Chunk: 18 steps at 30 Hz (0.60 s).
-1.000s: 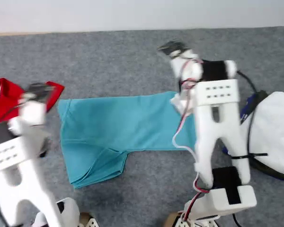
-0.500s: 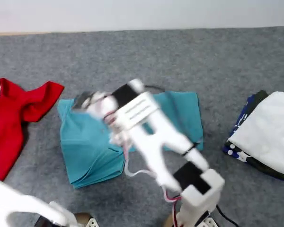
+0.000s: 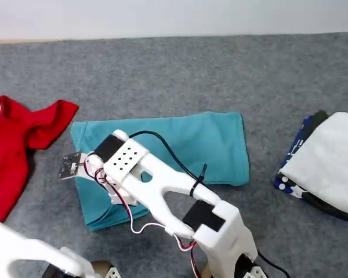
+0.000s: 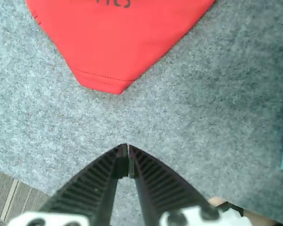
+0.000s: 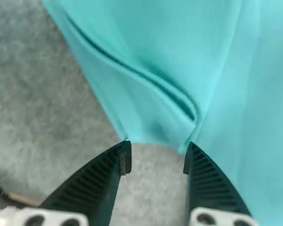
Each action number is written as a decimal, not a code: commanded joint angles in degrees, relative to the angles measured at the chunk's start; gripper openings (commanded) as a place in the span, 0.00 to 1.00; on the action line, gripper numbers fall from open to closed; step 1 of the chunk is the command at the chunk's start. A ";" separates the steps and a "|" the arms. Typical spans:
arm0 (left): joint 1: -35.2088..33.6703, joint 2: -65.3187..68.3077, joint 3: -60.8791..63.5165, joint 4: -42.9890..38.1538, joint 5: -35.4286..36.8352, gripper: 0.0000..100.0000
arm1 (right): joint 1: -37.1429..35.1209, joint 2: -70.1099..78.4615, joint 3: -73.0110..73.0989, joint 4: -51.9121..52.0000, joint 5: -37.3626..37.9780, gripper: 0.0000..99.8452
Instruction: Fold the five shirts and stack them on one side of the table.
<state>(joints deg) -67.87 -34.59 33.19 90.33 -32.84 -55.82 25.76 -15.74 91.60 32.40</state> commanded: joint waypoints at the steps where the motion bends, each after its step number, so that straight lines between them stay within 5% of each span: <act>1: -0.35 -1.67 -0.22 -0.88 -0.26 0.01 | 1.19 -0.40 -0.70 -3.21 0.26 0.20; 11: 0.09 -1.49 0.13 -1.58 -0.18 0.01 | 1.54 0.13 -0.62 -4.44 0.09 0.19; 18: 0.00 -1.85 3.65 -3.69 -0.18 0.01 | 1.54 3.30 -1.05 -6.99 0.26 0.03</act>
<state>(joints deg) -67.87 -34.59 36.79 87.52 -32.84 -55.03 29.10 -15.74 85.54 32.40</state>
